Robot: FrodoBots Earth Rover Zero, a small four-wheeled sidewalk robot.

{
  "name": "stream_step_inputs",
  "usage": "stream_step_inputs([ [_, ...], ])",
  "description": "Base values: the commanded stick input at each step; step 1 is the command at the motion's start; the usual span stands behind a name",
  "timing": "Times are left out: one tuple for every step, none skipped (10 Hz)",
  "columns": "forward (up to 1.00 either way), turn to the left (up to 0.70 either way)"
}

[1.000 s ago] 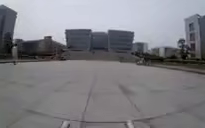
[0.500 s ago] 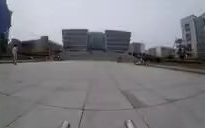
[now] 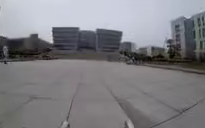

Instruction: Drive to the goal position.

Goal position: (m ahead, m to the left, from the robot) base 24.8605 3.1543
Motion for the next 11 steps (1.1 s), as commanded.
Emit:
stream_step_inputs([
  [1.0, 0.17],
  [1.0, 0.17],
  [1.0, 0.0],
  [1.0, 0.05],
  [1.0, 0.08],
  [1.0, 0.02],
  [1.0, 0.0],
  [1.0, 0.0],
  [1.0, 0.06],
  [1.0, 0.13],
  [1.0, 0.0],
])
